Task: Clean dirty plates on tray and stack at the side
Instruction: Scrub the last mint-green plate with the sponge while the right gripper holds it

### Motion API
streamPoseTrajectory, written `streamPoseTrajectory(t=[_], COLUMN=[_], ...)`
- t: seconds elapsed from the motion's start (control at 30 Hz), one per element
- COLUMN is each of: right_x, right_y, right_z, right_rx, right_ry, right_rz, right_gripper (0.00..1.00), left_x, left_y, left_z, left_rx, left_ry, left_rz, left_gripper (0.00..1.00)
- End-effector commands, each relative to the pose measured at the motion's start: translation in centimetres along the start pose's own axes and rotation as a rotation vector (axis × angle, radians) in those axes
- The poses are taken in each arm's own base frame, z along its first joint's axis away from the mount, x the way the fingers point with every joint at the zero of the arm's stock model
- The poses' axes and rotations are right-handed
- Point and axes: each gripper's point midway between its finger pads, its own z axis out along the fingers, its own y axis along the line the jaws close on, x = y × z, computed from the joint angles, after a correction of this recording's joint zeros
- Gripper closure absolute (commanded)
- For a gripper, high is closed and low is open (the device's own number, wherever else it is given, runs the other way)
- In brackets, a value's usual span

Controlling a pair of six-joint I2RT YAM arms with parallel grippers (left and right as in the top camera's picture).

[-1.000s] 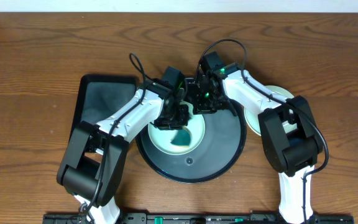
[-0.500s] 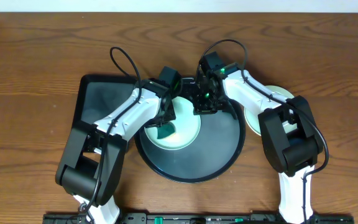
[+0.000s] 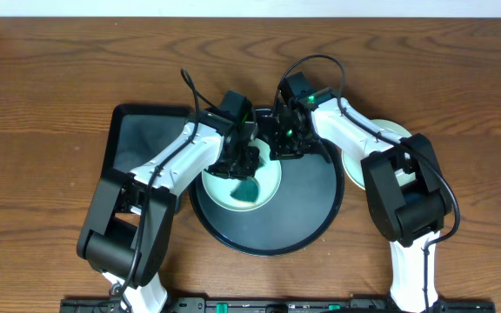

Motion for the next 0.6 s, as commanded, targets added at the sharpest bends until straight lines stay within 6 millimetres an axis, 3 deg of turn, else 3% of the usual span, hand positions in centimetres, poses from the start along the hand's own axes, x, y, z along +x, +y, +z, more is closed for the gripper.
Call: streamPoseTrajectory(t=[0.0,0.1,0.2,0.3,0.47,0.57], right_x=[1.5,1.5,1.5,1.5,1.5,1.5], right_y=[-1.7,-1.8,-1.8,-1.8,-1.8,-1.8], right_z=[1.8,1.8,1.8,1.8,1.8,1.8], right_rx=[0.07,0.073,0.073,0.073,0.073,0.073], right_ry=[0.048,0.049,0.05,0.049,0.049,0.049], right_rz=[0.03,0.03,0.031,0.031,0.031,0.03], right_gripper=[0.85,0.85,0.85,0.84,0.83,0.85], left_x=[-1.9,-2.0,-0.8,1.1,3.3,3.5], left_y=[5.0,8.1,8.3,6.4,-0.4,-2.3], left_z=[-0.7,-2.0,-2.0,-1.1,-0.1,-0.3], left_rx=[-0.291,-0.468,-0.478,-0.378,0.026,0.142], left_ry=[-0.11,-0.188,-0.162,-0.044,0.15,0.163], left_rz=[-0.139,-0.323,-0.403,-0.385,-0.079,0.048], left_gripper=[0.92,0.93,0.93,0.93,0.93,0.92])
